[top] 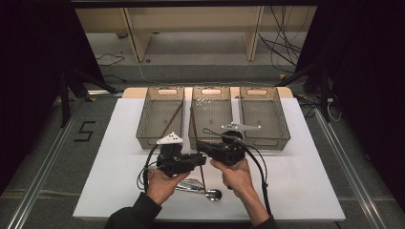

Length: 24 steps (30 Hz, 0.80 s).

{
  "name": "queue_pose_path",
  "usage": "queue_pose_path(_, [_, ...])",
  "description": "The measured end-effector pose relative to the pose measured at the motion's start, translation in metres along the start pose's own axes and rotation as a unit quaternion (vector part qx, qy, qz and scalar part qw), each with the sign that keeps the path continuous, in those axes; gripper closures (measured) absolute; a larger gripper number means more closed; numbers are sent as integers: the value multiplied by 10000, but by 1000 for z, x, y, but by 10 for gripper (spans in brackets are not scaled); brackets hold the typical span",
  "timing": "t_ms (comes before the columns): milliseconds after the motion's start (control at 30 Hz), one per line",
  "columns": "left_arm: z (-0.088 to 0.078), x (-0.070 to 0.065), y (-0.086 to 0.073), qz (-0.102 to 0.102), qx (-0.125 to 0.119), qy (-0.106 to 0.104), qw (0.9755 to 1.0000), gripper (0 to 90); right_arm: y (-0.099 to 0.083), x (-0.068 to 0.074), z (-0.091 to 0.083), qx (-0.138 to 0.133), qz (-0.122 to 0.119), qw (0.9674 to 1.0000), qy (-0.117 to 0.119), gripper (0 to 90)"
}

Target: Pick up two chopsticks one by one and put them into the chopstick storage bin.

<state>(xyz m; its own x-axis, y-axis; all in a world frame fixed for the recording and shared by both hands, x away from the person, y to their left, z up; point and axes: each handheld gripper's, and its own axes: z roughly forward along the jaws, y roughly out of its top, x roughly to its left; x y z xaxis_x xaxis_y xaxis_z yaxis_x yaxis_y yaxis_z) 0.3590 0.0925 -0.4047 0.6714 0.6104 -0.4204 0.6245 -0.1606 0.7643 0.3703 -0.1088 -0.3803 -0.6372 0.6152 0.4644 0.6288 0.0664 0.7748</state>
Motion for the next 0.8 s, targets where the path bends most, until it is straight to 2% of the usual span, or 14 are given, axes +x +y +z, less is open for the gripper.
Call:
queue_pose_path(100, [0,1,0,-12,36,-14,10000,792,-1,0,0,-20,-11,10000,5,850])
queue_pose_path(267, [-1,5,0,-97,91,30,9999,841,-3,-1,-2,-66,-22,10000,3,849])
queue_pose_path(367, [-1,2,2,22,153,169,9997,847,-3,-1,-2,-61,-18,10000,11,839])
queue_pose_path(467, [-4,4,4,78,199,222,9995,848,-3,-3,-4,-72,16,9999,125,681])
queue_pose_path(600, [-13,14,10,76,247,370,9990,849,-2,-8,-16,-224,-13,9997,104,544])
queue_pose_path(667, [-21,22,14,102,278,499,9983,849,-3,-12,-22,-229,-79,9997,60,491])
queue_pose_path(800, [-39,39,25,128,338,779,9963,848,-8,-18,-34,-108,-321,9992,-209,394])
